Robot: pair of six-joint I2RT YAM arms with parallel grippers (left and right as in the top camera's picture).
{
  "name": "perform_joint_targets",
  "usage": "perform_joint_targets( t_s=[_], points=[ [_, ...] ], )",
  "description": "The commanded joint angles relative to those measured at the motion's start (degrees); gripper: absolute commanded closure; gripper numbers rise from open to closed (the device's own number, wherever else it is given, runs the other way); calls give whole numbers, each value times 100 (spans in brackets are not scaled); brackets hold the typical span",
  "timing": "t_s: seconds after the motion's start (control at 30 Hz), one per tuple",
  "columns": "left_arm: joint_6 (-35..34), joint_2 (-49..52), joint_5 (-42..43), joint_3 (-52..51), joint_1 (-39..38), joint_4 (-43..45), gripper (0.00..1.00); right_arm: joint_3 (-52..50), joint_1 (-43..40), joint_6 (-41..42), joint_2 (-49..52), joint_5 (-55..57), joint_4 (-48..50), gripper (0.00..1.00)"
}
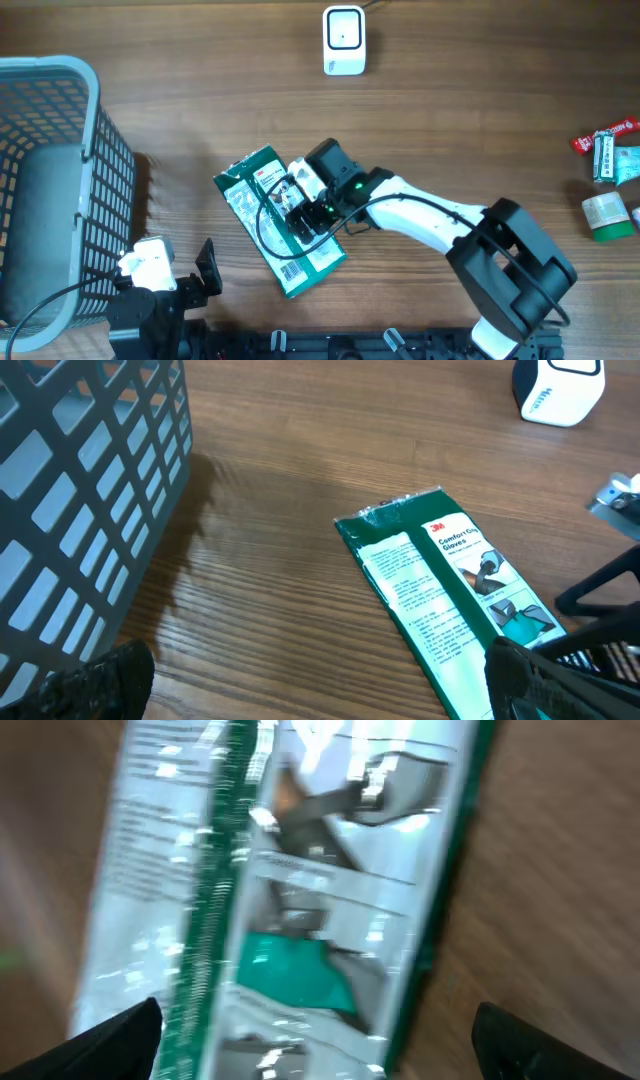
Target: Scan the item barcode
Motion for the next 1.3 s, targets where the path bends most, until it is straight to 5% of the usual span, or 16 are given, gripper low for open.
perform_joint_targets(
  t_s=[0.0,0.4,0.57,0.77,0.9,1.17,1.23,1.27],
  points=[
    [-31,-35,66,-31,11,17,0,122,52,26,181,1283,24,0],
    [-28,-35,66,-31,11,17,0,186,197,785,448,1596,-66,1],
    [-28,-35,66,-31,11,17,0,1412,199,1064,166,1191,-1624,0],
    [-28,-35,66,-31,11,17,0,1711,323,1427,247,664,-1443,0],
    [-31,-35,66,-31,11,17,0,1711,562,1528,566,1587,-1543,0],
    [-28,-35,66,-31,11,17,0,1711,654,1847,1521,782,-1875,2],
    [-28,-35,66,-31,11,15,0,1711,688,2157,1991,411,-2006,39],
    [-28,-35,66,-31,11,17,0,1711,706,2194,2227,208,-2013,82]
  ],
)
